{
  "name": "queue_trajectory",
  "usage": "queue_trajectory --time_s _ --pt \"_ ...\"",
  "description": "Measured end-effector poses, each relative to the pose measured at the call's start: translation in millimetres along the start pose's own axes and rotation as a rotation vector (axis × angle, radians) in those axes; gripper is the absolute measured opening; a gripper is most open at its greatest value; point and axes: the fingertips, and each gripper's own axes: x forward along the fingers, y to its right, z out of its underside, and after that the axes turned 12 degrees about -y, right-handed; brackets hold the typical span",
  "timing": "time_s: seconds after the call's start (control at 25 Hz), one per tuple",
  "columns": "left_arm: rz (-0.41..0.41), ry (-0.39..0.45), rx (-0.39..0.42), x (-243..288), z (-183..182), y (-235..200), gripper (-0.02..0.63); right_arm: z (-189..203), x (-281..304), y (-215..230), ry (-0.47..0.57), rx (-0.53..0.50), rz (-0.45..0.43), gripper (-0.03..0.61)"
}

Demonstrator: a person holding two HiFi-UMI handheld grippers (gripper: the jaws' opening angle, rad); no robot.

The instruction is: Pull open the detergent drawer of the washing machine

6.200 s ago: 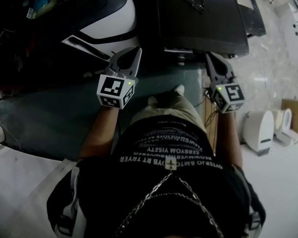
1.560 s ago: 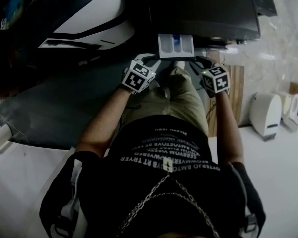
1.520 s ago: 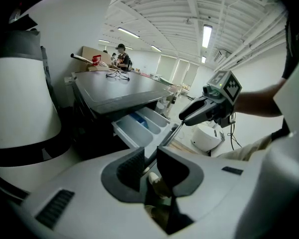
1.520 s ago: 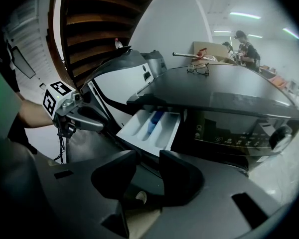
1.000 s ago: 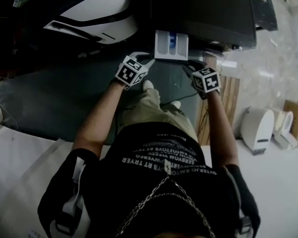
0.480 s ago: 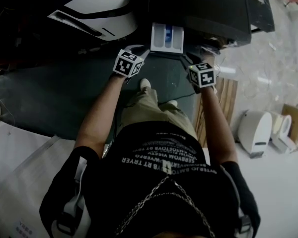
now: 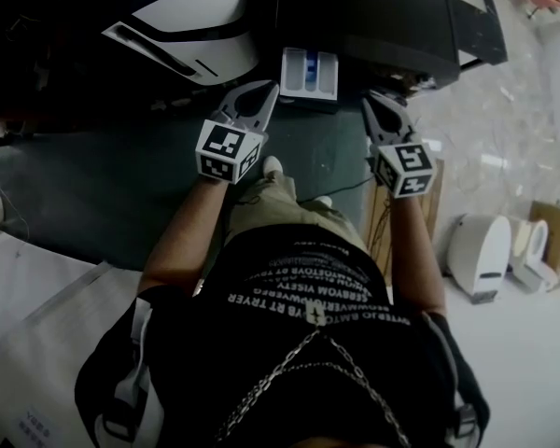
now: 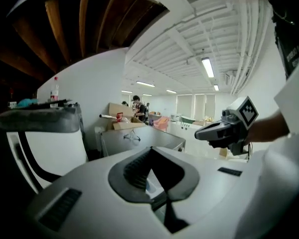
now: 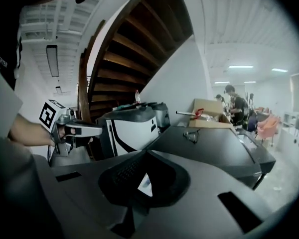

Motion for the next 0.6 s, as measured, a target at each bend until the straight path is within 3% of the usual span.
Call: queue_trajectory --time_s 0.28,0.6 --pt "-0.007 0.153 0.073 -52.1 -78.4 26.6 0.003 -56.9 -65.6 -10.5 0.103 -0.1 0.018 0.002" --pt "0.011 0.154 0.085 -63.3 -87.7 60.4 0.003 -49.3 -101.9 0.4 0.141 -0.116 0.036 0.002"
